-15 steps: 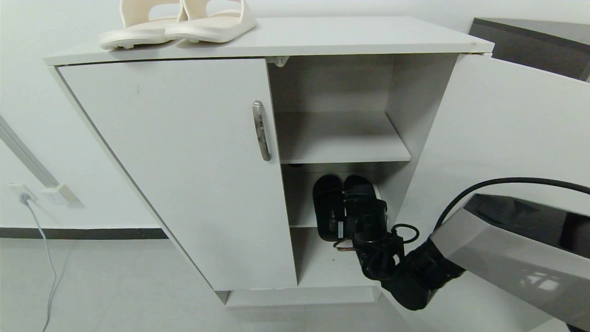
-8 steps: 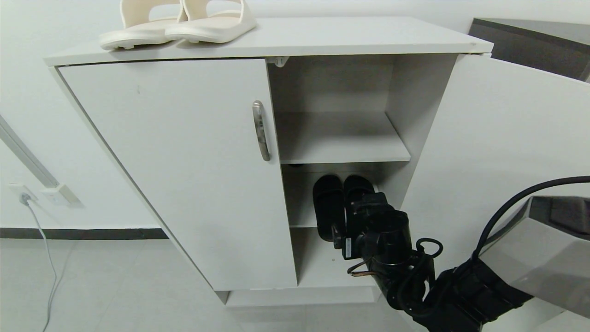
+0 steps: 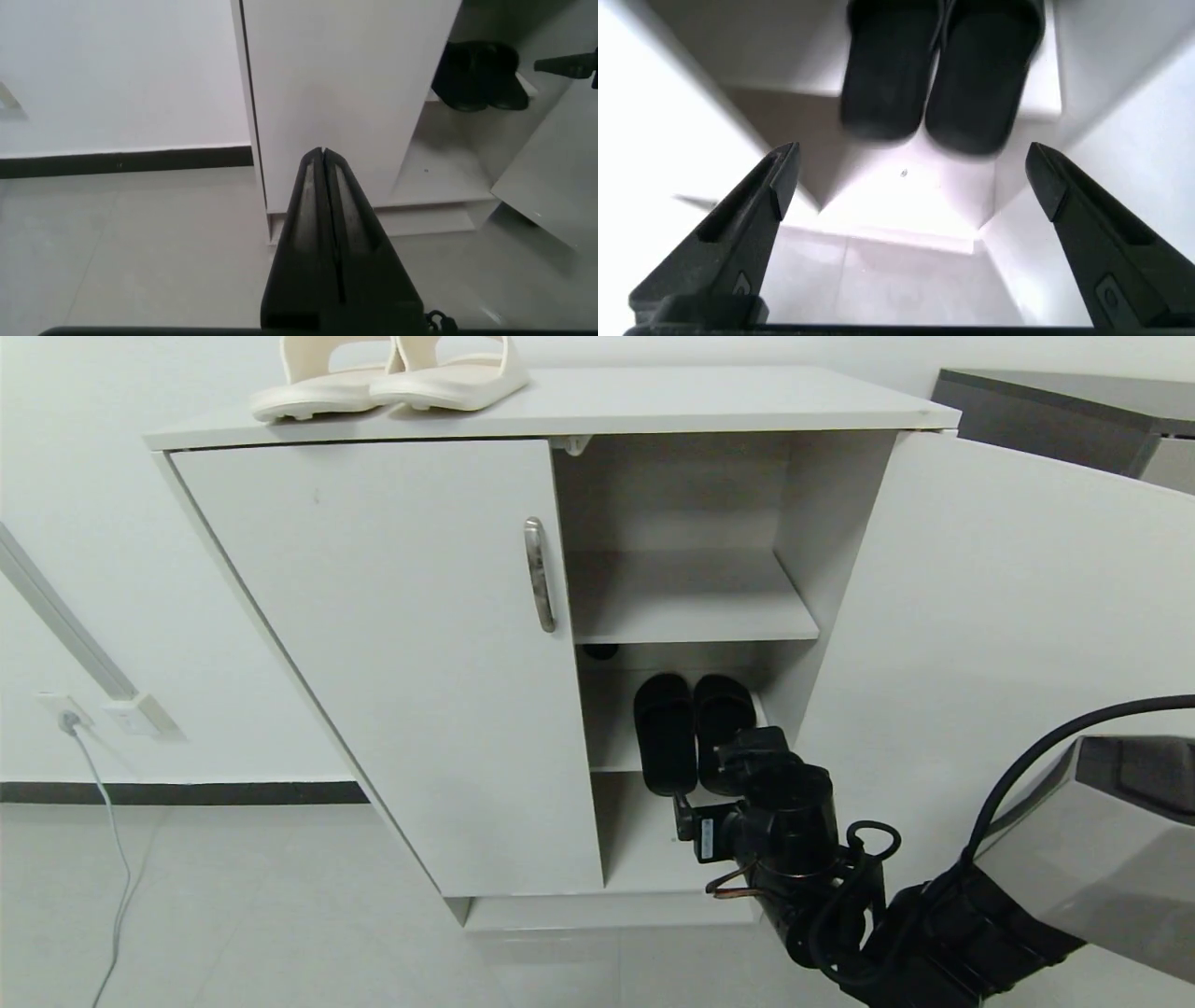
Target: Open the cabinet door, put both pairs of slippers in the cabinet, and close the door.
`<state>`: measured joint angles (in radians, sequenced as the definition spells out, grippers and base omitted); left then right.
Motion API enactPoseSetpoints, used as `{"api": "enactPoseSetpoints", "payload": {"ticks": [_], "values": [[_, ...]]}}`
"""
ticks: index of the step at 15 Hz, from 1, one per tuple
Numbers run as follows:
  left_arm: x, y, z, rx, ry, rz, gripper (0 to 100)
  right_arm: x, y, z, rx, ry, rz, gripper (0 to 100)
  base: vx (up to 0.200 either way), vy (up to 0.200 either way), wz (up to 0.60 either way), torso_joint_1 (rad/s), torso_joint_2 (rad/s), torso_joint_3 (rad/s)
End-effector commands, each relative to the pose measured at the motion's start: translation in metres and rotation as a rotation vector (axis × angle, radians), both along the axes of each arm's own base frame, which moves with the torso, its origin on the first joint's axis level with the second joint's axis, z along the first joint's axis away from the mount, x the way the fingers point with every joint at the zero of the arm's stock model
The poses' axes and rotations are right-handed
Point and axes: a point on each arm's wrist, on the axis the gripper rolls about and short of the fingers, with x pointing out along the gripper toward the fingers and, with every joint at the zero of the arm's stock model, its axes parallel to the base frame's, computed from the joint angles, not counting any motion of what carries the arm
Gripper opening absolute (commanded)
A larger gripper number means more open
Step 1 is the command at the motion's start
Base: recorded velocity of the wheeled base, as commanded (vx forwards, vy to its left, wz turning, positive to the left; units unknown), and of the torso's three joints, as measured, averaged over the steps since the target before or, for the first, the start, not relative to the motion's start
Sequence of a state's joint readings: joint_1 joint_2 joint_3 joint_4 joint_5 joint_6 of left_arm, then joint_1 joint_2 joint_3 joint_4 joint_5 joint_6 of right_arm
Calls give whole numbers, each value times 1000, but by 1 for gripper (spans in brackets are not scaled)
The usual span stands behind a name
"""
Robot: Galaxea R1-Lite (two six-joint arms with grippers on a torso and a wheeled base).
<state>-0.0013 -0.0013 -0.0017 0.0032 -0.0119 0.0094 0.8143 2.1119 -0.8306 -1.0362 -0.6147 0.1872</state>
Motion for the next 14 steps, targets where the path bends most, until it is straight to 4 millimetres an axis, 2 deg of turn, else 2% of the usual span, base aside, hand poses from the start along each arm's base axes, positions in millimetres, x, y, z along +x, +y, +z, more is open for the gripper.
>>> {"api": "enactPoseSetpoints", "payload": {"ticks": [1, 2, 14], "values": [[0, 0, 0, 1, 1, 1, 0, 0, -2, -4, -5, 4, -5, 100, -200, 0, 0, 2, 7, 7], [0, 0, 0, 1, 1, -1, 0, 1, -3, -5, -6, 5, -9, 100, -200, 0, 0, 2, 2, 7], [0, 0, 0, 1, 1, 1, 0, 4, -5, -14, 0, 11, -21, 100, 0, 0, 0, 0, 0, 0]]}}
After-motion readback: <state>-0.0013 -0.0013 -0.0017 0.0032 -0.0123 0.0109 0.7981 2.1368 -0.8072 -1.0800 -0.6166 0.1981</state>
